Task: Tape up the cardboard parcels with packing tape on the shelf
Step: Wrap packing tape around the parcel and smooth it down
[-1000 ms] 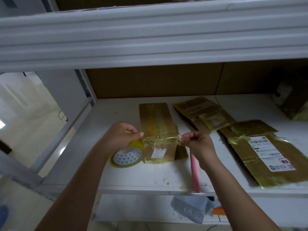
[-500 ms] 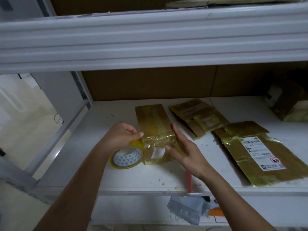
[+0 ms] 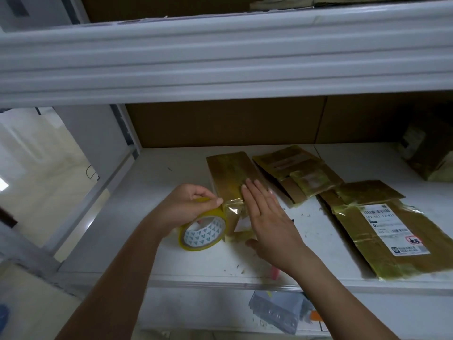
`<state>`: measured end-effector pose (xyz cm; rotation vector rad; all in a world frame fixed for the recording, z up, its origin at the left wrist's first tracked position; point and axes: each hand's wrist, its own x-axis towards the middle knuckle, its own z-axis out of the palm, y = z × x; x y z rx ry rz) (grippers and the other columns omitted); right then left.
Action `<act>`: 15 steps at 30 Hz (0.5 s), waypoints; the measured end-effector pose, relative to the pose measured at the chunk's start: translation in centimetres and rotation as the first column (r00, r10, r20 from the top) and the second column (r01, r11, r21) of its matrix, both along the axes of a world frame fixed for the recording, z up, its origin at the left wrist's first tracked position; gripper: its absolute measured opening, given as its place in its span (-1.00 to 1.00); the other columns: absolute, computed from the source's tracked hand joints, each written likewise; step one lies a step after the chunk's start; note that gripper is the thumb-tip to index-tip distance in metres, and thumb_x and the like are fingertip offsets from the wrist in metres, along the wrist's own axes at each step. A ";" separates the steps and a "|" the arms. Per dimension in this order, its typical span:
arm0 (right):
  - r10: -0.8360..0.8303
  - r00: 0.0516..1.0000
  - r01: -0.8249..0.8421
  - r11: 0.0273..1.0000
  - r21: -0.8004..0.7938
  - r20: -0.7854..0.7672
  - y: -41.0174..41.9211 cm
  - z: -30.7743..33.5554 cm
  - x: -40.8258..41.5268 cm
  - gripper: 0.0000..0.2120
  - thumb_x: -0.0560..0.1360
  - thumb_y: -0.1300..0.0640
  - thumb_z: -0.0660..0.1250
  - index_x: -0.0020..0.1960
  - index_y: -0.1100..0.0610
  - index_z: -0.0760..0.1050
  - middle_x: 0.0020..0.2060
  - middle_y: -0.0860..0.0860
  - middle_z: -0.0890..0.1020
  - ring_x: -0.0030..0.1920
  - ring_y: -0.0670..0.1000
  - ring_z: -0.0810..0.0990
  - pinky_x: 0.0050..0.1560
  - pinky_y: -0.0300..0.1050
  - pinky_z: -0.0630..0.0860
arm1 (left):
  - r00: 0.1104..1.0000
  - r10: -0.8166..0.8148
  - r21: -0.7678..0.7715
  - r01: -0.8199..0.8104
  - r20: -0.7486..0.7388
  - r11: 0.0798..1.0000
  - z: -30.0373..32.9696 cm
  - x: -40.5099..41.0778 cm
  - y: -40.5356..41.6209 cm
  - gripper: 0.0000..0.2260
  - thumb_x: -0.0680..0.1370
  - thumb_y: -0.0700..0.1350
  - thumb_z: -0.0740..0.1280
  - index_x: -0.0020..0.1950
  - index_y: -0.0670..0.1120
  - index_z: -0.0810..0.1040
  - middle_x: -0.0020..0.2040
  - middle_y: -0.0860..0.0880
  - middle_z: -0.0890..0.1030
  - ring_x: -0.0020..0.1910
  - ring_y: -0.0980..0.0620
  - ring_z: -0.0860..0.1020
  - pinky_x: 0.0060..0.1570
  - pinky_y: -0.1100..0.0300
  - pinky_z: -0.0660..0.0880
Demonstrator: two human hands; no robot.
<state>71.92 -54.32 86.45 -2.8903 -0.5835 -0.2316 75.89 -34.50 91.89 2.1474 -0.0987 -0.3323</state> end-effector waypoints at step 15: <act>-0.002 0.999 0.002 1.000 0.005 0.044 -0.4 1.0 0.1 -0.01 0.47 -0.11 0.42 0.59 0.11 -0.19 0.56 0.01 -0.23 0.50 -0.06 -0.35 0.41 -0.18 -0.40 | 0.997 0.030 -0.083 -0.036 -0.072 0.996 -3.5 -0.7 2.8 -0.76 0.42 0.10 0.49 0.01 0.01 0.68 -0.10 -0.04 0.72 -0.10 -0.02 0.69 -0.06 0.13 0.58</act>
